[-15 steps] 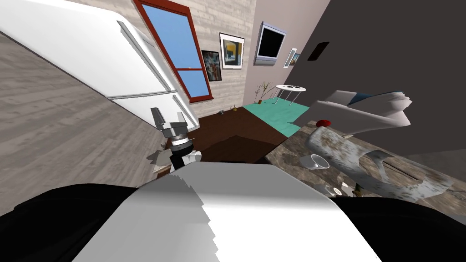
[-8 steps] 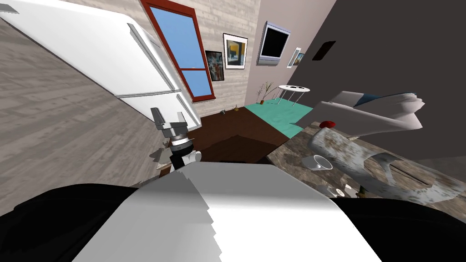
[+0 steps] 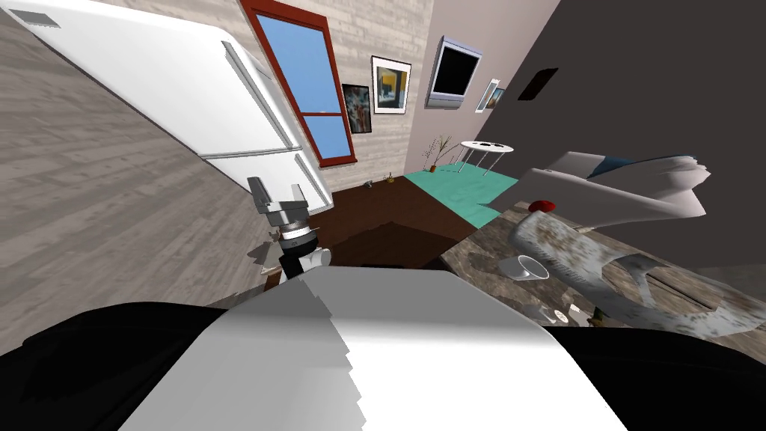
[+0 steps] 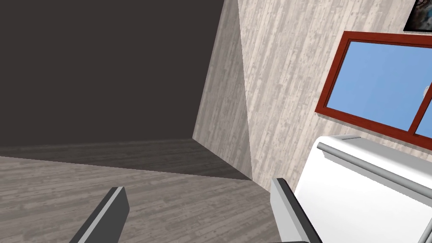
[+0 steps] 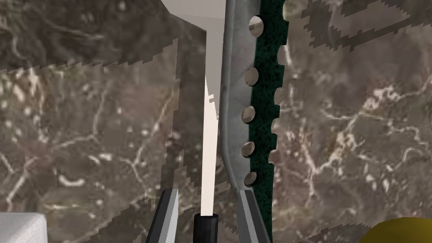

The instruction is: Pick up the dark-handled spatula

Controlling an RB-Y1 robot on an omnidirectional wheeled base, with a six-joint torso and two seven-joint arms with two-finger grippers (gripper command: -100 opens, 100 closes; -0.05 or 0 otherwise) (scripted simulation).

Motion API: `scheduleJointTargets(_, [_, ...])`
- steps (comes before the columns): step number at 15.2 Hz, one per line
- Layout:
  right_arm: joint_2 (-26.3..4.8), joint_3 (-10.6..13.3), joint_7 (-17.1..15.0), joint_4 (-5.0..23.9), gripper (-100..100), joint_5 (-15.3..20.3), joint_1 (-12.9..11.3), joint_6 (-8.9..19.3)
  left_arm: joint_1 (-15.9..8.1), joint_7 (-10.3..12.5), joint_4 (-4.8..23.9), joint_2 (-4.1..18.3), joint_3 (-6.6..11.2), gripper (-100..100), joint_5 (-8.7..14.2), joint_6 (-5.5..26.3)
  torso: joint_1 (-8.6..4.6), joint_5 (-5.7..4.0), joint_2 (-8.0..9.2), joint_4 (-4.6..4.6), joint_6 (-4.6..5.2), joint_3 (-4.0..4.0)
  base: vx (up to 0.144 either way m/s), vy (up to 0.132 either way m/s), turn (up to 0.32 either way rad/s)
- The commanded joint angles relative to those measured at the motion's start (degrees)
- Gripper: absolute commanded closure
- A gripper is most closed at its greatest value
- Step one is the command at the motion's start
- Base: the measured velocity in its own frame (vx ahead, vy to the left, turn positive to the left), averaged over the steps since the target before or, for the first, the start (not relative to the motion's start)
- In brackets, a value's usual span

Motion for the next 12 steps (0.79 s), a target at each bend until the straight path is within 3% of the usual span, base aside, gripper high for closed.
scheduleJointTargets(1, [0.0,0.0,0.0,0.0,100,0.0,0.0,0.0,0.0,0.0,0.0,0.0,0.0,0,0.0,0.0,0.0,0.0,0.0,0.0,0.0,0.0,0.0,0.0,0.0])
scheduleJointTargets(3, [0.01,-0.01,-0.03,0.0,100,-0.02,-0.02,0.01,0.0,0.0,0.0,0.0,0.0,0,0.0,0.0,-0.08,-0.03,-0.03,-0.02,0.01,-0.02,0.0,0.0,0.0])
scheduleJointTargets(4, [0.91,0.75,-1.17,-2.86,100,-1.09,1.08,1.14,0.0,0.0,0.0,0.0,0.0,0,0.0,0.0,-0.1,-0.04,-0.03,-0.02,0.01,-0.02,0.023,-0.016,-0.076])
scheduleJointTargets(5, [0.91,0.75,-1.17,-2.95,100,-1.09,1.08,1.14,0.01,0.0,0.0,0.0,0.0,0,0.0,0.0,-0.13,-0.03,-0.07,-0.03,0.05,-0.05,0.042,-0.028,-0.109])
scheduleJointTargets(11, [2.81,2.6,-4.02,-10.5,100,-3.65,3.84,3.8,0.01,0.0,0.0,0.0,0.0,0,0.0,0.0,-0.14,0.04,-0.14,-0.06,0.07,-0.09,0.038,-0.03,-0.067])
scheduleJointTargets(12, [2.81,2.6,-4.02,-10.5,100,-3.65,3.84,3.8,0.01,0.0,0.0,0.0,0.01,0,0.0,0.0,-0.12,0.04,-0.14,-0.06,0.09,-0.09,0.032,-0.017,-0.049])
